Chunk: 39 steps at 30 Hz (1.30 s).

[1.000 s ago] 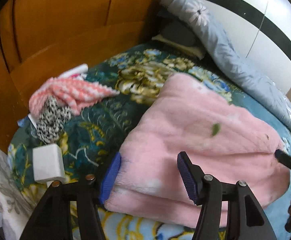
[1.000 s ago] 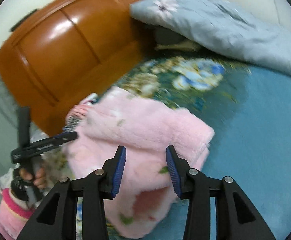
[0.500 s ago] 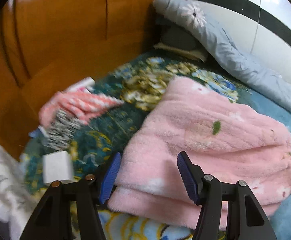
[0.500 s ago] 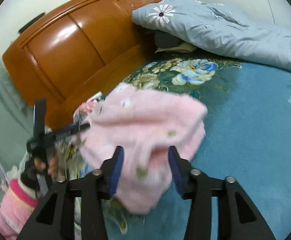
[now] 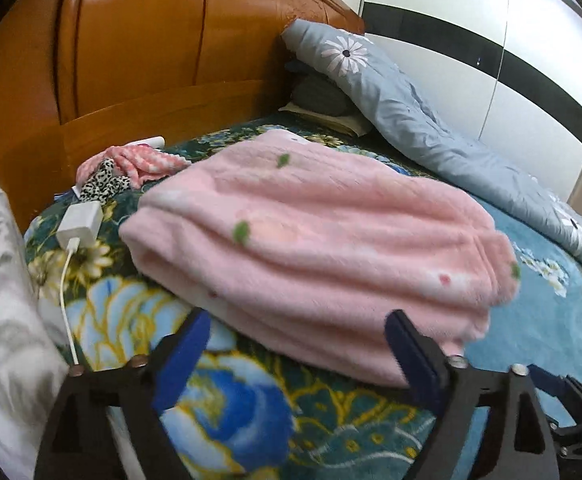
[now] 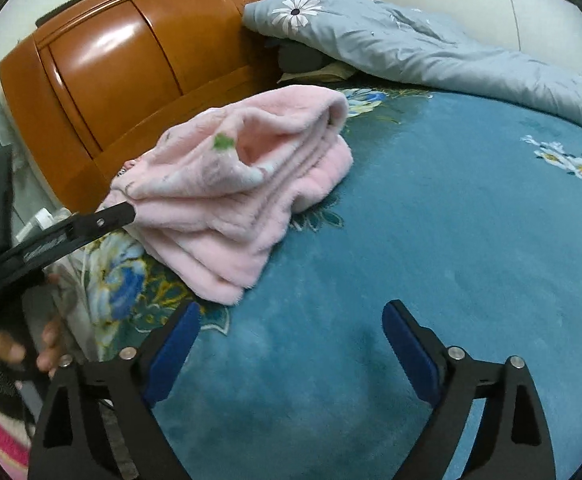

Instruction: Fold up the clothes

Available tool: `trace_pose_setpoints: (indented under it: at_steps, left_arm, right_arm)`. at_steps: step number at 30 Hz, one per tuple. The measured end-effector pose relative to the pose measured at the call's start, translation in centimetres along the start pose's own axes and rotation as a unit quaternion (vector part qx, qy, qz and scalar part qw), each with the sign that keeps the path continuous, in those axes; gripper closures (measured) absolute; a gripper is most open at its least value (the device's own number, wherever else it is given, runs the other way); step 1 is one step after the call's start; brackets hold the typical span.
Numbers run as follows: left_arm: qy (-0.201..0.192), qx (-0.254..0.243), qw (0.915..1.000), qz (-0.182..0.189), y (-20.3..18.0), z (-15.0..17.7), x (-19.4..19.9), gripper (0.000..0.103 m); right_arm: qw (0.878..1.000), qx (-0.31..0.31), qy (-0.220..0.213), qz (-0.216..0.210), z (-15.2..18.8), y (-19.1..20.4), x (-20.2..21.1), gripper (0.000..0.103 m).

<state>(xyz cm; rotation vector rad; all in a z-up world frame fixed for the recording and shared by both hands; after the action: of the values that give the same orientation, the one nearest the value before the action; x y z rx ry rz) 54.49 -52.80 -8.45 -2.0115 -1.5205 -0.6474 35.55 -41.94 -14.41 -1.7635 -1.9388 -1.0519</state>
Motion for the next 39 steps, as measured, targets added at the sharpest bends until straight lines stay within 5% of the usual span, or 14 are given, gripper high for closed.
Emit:
trace_pose_setpoints:
  at_steps: [3,10,27,39]
  left_arm:
    - [-0.01,0.012,0.9998,-0.013,-0.3,1.1,0.5,0.0]
    - [-0.007,-0.013,0.9982,-0.057,-1.3,2.9,1.2,0.0]
    - [0.008,-0.011,0.9994,-0.031,-2.4,4.9,1.1,0.0]
    - [0.019,-0.024,0.9984,-0.047,-2.8,5.7,0.3,0.0]
  right_arm:
    - [1.0,0.006,-0.01,0.024,0.5,-0.1,0.0,0.0]
    - [0.997,0.022,-0.021,0.067,1.1,0.1,0.4,0.0]
    - [0.993,0.068,-0.008,0.099,2.2,1.5,-0.4,0.0]
    - [0.992,0.061,0.005,0.107,2.4,1.1,-0.9,0.0]
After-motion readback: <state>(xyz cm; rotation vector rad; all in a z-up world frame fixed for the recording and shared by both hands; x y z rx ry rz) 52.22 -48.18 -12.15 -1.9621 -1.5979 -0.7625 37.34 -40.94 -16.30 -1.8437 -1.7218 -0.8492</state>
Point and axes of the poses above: each gripper's, at about its wrist camera, not at the fingertips, and x roughly against the way its jaws point, y to its left, z to its underside, the point moved 3 cm from there along -x, roughly the way its jaws point, and after that the axes turned 1 degree about -z, right-handed, at the moved point
